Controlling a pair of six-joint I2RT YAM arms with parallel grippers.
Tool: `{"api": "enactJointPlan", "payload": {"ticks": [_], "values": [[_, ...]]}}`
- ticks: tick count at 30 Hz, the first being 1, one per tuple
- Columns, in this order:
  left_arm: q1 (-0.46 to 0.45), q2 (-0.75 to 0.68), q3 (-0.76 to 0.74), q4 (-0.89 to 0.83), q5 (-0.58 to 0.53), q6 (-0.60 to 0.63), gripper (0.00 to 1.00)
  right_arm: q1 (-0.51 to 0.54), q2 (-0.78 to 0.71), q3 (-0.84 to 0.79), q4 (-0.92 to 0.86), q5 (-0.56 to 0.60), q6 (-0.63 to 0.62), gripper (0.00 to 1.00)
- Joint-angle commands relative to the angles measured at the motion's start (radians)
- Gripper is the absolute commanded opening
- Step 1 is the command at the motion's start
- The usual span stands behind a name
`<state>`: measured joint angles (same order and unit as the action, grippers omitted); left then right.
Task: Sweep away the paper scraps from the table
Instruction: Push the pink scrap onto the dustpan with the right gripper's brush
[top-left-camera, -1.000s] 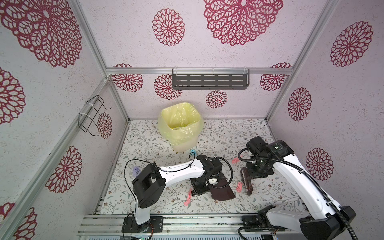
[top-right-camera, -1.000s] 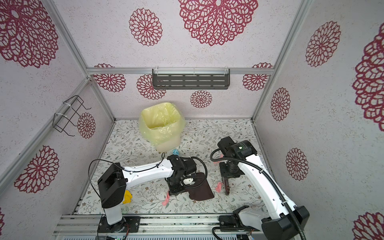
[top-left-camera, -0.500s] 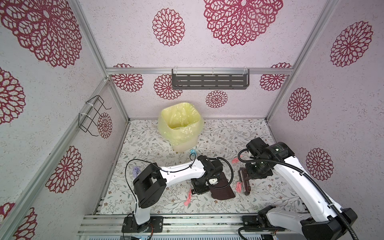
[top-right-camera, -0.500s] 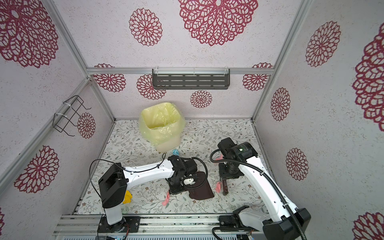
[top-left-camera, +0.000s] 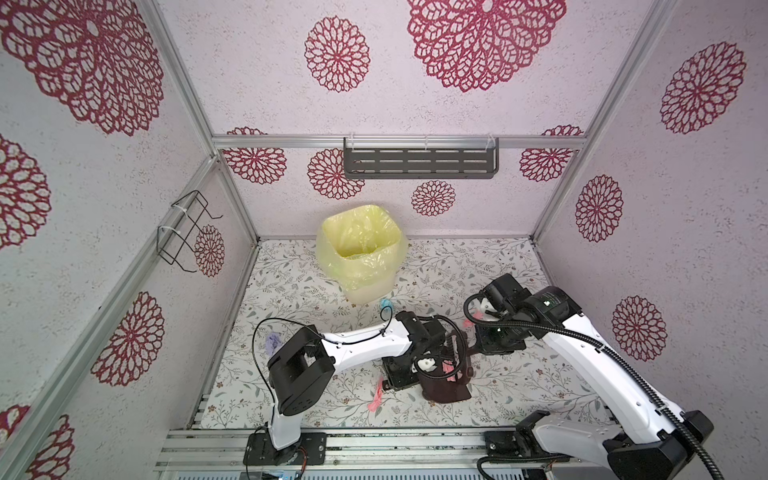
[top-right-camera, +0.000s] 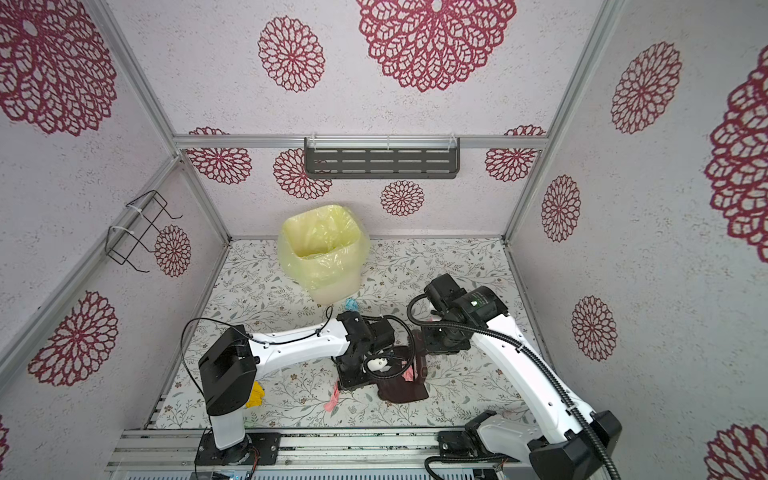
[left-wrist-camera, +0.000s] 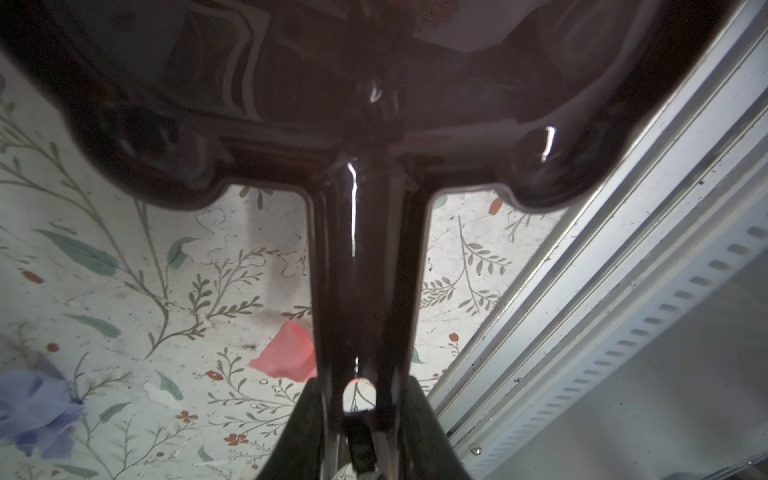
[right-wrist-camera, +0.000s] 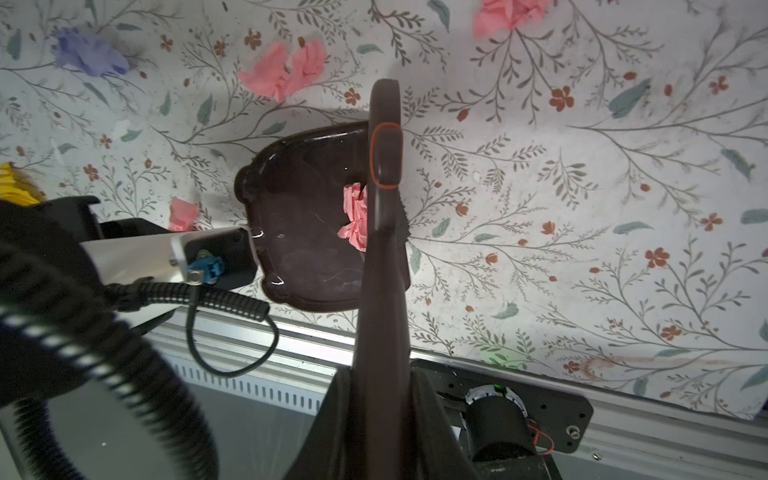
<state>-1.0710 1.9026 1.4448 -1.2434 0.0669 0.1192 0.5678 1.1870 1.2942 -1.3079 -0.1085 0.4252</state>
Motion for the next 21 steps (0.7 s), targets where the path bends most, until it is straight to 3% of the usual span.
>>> {"api": "enactJointPlan", "payload": {"ticks": [1,8,14,21], "values": [[-0.009,-0.003,-0.005,0.028,0.023,0.006,0.0,0.035,-0.013,0.026,0.048,-0.153,0.052,0.0],[-0.001,-0.036,-0.039,0.059,0.024,-0.012,0.0,0.047,-0.025,0.058,0.034,-0.16,0.066,0.0],[0.0,-0.09,-0.09,0.109,0.014,-0.041,0.0,0.037,-0.018,0.127,-0.139,0.049,0.038,0.0],[0.0,-0.189,-0.159,0.176,-0.005,-0.084,0.0,-0.019,-0.041,0.204,-0.169,0.092,0.015,0.0]]}}
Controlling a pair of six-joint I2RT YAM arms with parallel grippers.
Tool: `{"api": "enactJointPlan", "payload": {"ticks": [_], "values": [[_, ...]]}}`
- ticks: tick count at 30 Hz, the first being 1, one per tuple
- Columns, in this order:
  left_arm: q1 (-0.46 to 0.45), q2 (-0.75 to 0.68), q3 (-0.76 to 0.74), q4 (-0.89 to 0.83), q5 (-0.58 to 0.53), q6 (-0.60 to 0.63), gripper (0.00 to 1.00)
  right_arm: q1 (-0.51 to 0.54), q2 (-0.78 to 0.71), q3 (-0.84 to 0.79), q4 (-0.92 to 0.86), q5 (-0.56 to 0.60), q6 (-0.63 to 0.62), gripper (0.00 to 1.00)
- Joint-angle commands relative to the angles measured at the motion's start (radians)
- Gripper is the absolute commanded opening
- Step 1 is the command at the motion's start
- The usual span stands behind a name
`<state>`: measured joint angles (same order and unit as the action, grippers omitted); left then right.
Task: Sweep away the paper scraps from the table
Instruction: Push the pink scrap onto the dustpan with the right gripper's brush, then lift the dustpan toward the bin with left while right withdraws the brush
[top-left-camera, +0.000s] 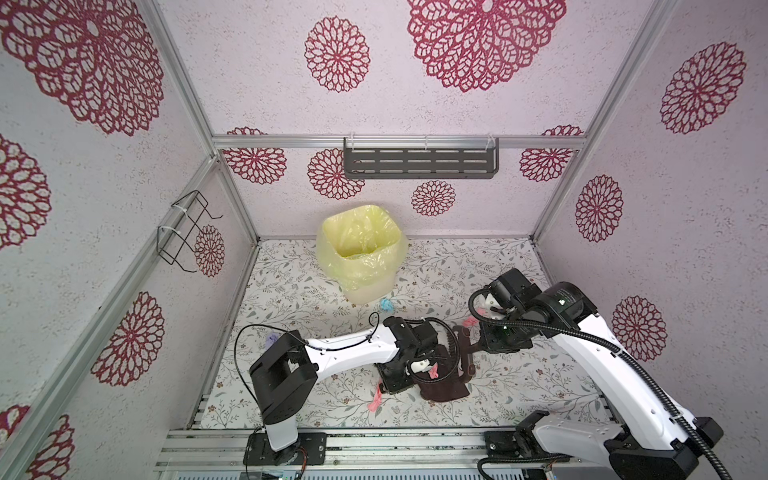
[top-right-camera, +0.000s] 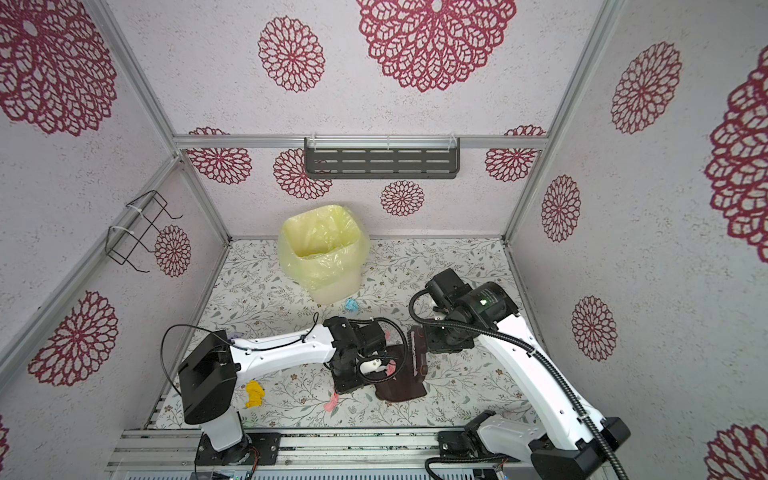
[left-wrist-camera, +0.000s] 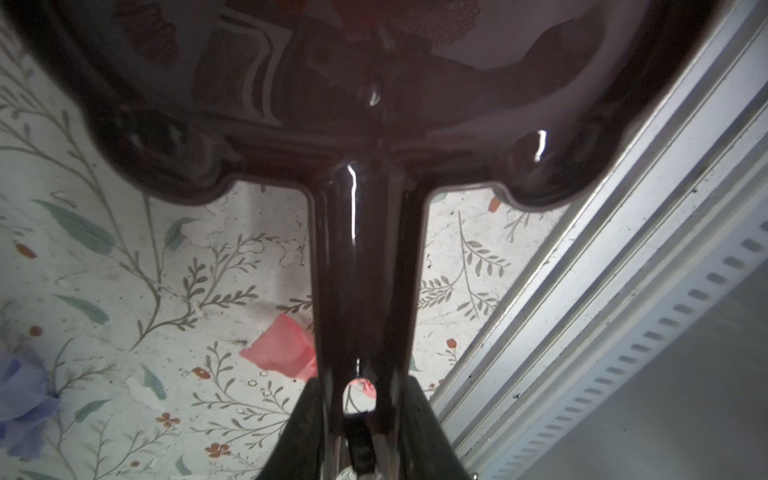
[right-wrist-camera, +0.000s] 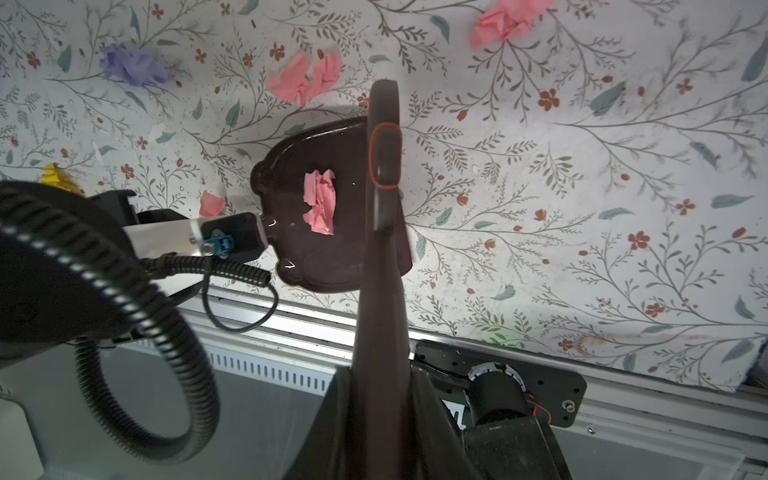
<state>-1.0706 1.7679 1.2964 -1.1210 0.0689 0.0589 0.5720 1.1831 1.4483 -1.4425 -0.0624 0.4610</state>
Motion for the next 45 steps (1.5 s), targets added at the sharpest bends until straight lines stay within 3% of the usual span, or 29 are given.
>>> {"api": "enactJointPlan", "payload": {"ticks": [1,17,26,38,45], "values": [[0.0,-0.067,-0.015,0.059,-0.009,-0.03,0.0,-0.039,-0.041,0.06,-0.035,0.048,-0.028,0.0],[0.003,-0.262,-0.017,-0.026,-0.159,-0.159,0.0,-0.298,-0.096,0.097,0.02,0.055,-0.164,0.0],[0.024,-0.356,0.128,-0.184,-0.245,-0.241,0.0,-0.375,-0.127,-0.014,0.089,-0.044,-0.207,0.0],[0.213,-0.375,0.41,-0.434,-0.302,-0.281,0.0,-0.419,-0.153,-0.066,0.111,-0.097,-0.234,0.0],[0.364,-0.375,0.47,-0.477,-0.322,-0.246,0.0,-0.437,-0.162,-0.08,0.121,-0.117,-0.245,0.0]]}}
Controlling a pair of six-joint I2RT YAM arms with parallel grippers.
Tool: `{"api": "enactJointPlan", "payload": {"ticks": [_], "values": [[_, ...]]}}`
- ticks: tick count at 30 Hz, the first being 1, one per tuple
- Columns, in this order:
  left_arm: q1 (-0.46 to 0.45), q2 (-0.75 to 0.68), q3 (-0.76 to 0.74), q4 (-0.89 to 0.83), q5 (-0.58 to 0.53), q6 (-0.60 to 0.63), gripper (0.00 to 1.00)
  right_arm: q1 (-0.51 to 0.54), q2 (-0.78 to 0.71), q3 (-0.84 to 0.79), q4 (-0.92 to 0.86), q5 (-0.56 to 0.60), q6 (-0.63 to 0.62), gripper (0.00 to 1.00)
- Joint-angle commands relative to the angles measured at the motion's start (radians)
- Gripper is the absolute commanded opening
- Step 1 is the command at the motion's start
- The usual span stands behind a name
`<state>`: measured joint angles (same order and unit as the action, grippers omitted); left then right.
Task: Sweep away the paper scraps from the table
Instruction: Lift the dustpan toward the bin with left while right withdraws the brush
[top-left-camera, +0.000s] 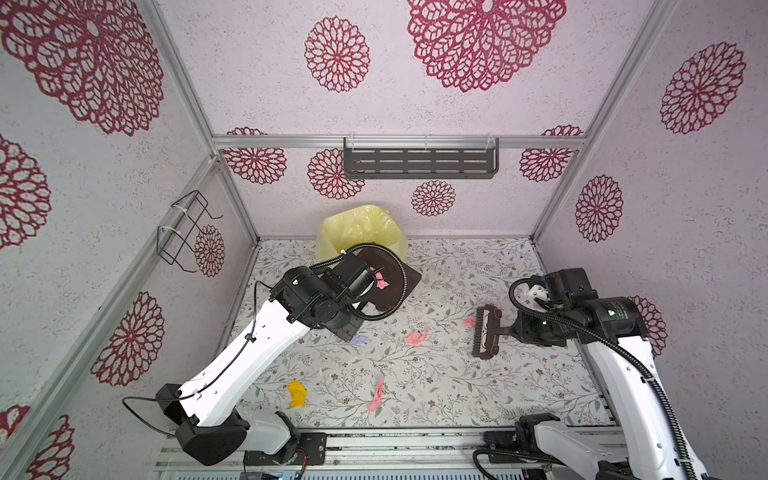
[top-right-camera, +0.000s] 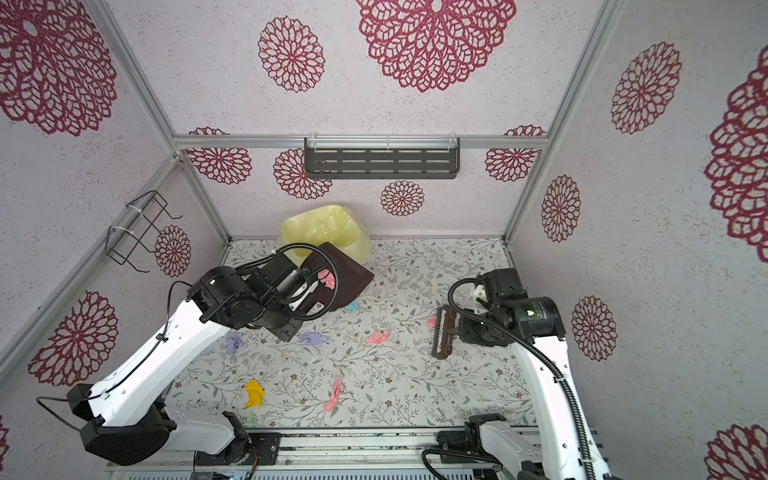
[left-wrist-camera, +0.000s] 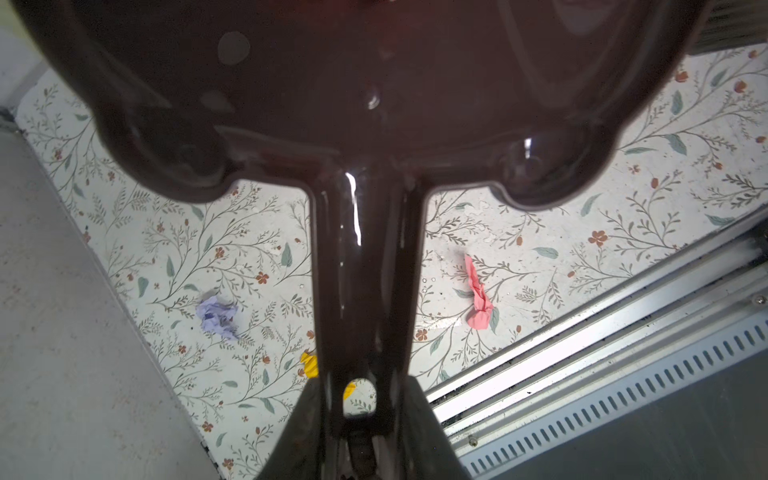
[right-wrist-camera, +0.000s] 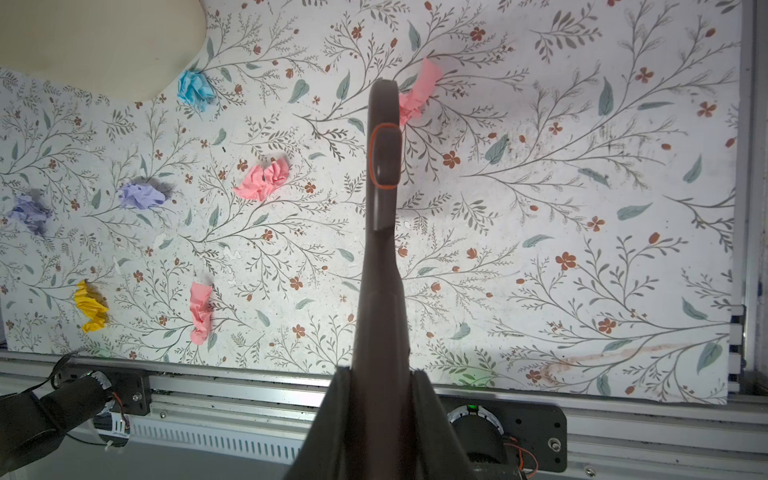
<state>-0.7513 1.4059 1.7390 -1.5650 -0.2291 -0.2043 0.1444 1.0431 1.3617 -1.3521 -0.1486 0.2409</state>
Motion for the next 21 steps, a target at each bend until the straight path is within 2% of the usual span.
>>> {"api": "enactJointPlan", "payload": {"ticks": [1,13,21], "values": [[0.064,-0.013,0.036,-0.032,-0.023,0.022,0.0,-0.012,-0.022,0.006,0.03,-0.032,-0.027,0.0],[0.369,0.026,0.177,-0.016,0.029,0.118,0.0,-0.04,-0.026,-0.014,0.044,-0.075,-0.049,0.0],[0.448,0.142,0.271,0.016,-0.043,0.188,0.0,-0.046,-0.04,-0.047,0.064,-0.128,-0.035,0.0]]}}
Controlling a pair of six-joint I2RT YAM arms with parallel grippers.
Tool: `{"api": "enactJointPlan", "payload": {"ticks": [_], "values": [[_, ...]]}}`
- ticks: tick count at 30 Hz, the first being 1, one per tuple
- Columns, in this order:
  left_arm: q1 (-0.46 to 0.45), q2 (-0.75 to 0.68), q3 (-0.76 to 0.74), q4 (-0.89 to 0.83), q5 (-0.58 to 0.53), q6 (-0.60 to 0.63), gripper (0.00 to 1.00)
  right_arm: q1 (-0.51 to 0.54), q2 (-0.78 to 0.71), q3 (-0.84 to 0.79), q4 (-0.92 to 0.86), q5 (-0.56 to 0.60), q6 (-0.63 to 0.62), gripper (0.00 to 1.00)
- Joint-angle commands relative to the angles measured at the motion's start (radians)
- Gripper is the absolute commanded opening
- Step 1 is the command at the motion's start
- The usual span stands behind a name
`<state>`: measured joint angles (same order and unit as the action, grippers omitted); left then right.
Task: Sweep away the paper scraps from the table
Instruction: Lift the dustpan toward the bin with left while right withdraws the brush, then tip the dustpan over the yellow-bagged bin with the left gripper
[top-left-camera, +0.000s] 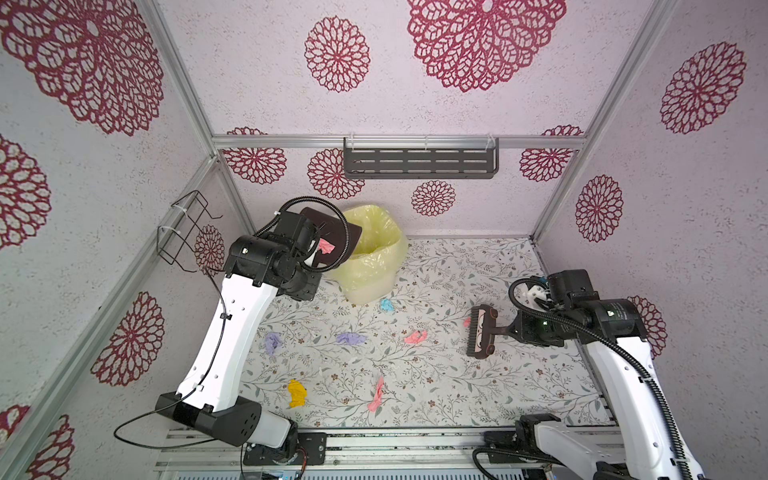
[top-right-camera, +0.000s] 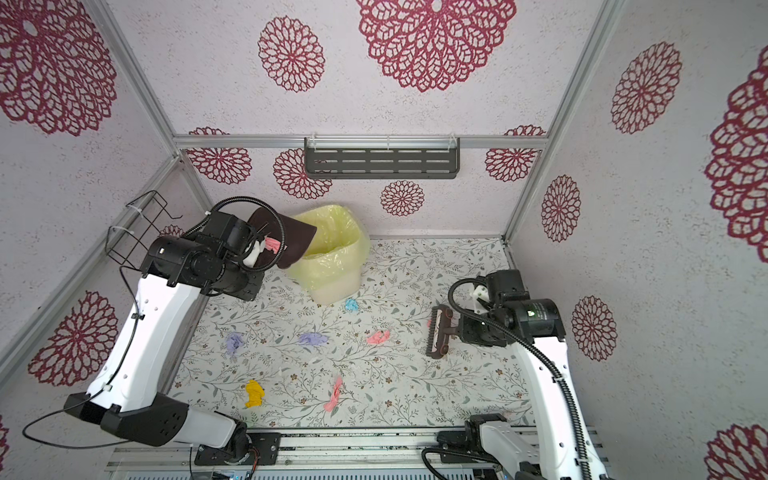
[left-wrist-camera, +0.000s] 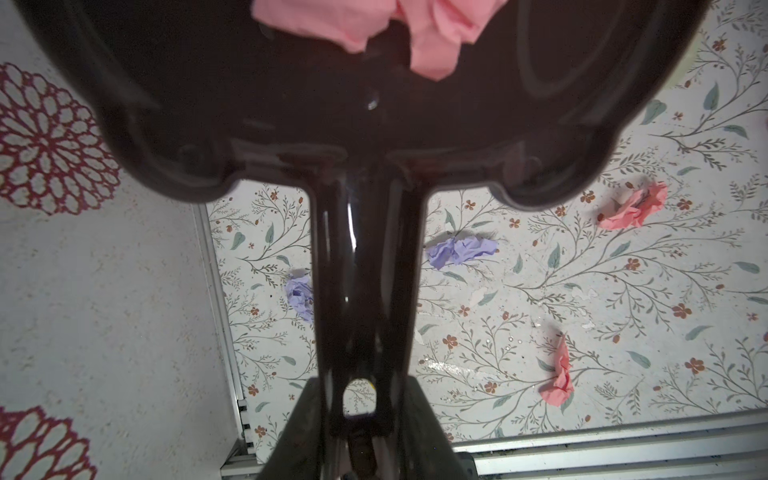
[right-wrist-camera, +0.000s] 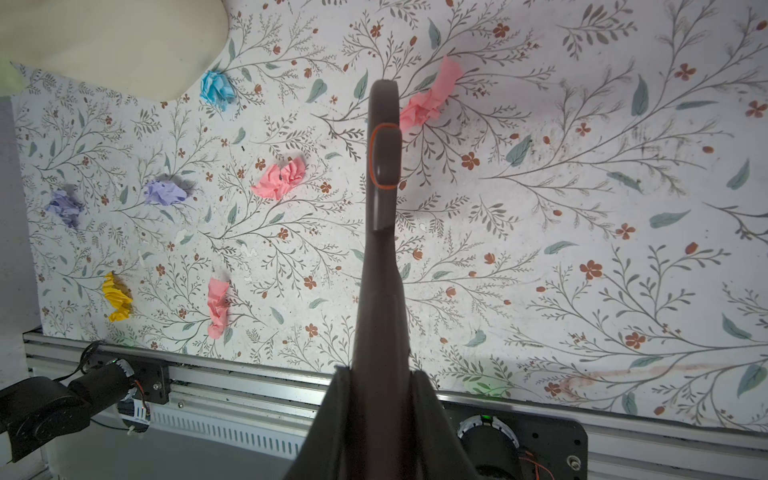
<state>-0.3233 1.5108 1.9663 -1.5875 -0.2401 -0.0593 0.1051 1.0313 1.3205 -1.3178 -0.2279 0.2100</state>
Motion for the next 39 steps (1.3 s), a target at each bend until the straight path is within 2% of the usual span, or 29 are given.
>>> {"api": "enactJointPlan", "payload": {"ticks": [1,11,30,33,36,39], "values": [[0.029,0.059,0.068,0.04,-0.044,0.047,0.0,-0.005,-0.033,-0.02,0.037,-0.059,0.003,0.0],[0.026,0.272,0.278,0.012,-0.13,0.112,0.0,-0.007,-0.056,-0.084,0.068,-0.105,0.025,0.0],[-0.102,0.345,0.258,0.111,-0.55,0.422,0.0,-0.012,-0.051,-0.099,0.056,-0.126,0.025,0.0],[-0.123,0.346,0.217,0.174,-0.678,0.505,0.0,-0.012,-0.05,-0.098,0.054,-0.128,0.026,0.0],[-0.141,0.339,0.193,0.262,-0.743,0.607,0.0,-0.012,-0.048,-0.102,0.057,-0.133,0.026,0.0],[-0.176,0.314,0.12,0.406,-0.831,0.776,0.0,-0.014,-0.047,-0.104,0.06,-0.144,0.026,0.0]]}}
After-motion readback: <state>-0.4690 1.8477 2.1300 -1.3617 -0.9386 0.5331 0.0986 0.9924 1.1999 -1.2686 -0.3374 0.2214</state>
